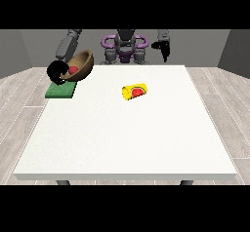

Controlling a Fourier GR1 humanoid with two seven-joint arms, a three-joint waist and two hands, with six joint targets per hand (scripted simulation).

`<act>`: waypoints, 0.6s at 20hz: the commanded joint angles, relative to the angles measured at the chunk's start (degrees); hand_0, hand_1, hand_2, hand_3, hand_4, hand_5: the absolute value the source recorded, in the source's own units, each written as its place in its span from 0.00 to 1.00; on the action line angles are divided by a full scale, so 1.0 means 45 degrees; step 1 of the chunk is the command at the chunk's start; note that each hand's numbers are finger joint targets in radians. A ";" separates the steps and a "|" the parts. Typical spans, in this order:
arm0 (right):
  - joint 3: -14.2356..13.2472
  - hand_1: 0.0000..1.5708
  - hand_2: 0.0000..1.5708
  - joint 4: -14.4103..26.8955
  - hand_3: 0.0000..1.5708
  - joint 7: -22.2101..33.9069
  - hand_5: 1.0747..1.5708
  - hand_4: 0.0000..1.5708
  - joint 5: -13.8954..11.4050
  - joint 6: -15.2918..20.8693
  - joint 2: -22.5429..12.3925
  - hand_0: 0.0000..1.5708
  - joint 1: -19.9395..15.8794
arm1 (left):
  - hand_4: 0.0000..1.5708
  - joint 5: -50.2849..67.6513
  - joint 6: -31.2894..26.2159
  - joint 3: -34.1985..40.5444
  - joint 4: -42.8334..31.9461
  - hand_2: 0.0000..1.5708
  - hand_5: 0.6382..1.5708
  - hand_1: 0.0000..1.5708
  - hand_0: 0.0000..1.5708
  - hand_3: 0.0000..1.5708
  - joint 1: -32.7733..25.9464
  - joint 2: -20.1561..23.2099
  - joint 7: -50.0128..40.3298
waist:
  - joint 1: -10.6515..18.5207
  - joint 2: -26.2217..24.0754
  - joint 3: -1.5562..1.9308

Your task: Pick the cup and pour the ball into the bowl, then pick the bowl and place it on the pad

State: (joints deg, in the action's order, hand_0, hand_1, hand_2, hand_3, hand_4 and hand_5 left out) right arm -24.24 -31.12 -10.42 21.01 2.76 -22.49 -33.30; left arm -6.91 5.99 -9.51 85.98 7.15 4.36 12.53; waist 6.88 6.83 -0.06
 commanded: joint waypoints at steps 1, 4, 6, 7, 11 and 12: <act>0.0690 1.00 1.00 -0.0530 0.74 0.1222 0.84 0.60 -0.0388 0.0013 -0.0303 1.00 0.0352 | 0.74 0.0679 -0.0388 0.0879 -0.1332 0.00 0.77 0.00 0.00 0.00 -0.0364 0.0185 0.0609 | -0.0949 -0.1057 0.0002; 0.0395 1.00 1.00 -0.0620 0.74 0.0942 0.84 0.60 0.0018 -0.0235 -0.0533 1.00 0.0603 | 0.74 -0.0046 -0.0027 0.0500 -0.1021 0.00 0.76 0.00 0.00 0.00 -0.0374 -0.0107 0.0686 | -0.0667 -0.0775 0.0012; 0.0551 1.00 1.00 -0.0815 0.71 0.1618 0.84 0.60 -0.0005 -0.0840 -0.0997 1.00 0.0809 | 0.74 -0.0315 0.0201 0.0335 -0.1619 0.00 0.76 0.00 0.00 0.00 -0.0825 -0.0233 0.0906 | -0.1053 -0.1095 0.0011; 0.0392 1.00 1.00 -0.0804 0.74 0.1851 0.85 0.61 0.0054 -0.0660 -0.1363 1.00 0.0647 | 0.75 -0.0515 0.0480 -0.0027 -0.1696 0.00 0.76 0.00 0.00 0.00 -0.0986 -0.0679 0.1144 | -0.0993 -0.1012 0.0011; -0.0013 1.00 1.00 -0.1010 0.85 0.2222 0.84 0.63 0.0660 -0.1276 -0.1876 1.00 0.0762 | 0.75 -0.0212 0.0127 0.0553 -0.2467 0.00 0.76 0.00 0.00 0.00 -0.0610 -0.0497 0.2082 | -0.0977 -0.0641 0.0012; -0.0334 1.00 1.00 -0.0561 0.77 0.1146 0.84 0.63 0.0808 -0.1594 -0.1836 1.00 0.1233 | 0.75 0.0008 -0.0488 0.0529 -0.1954 0.00 0.76 0.00 0.00 0.00 -0.0615 -0.0193 0.2057 | -0.0631 -0.0206 0.0017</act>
State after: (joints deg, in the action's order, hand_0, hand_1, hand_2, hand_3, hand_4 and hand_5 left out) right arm -23.56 -34.78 -3.75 22.70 -1.73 -28.36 -29.32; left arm -7.49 6.10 -7.67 77.58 4.27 2.56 19.22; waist 2.99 3.84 -0.01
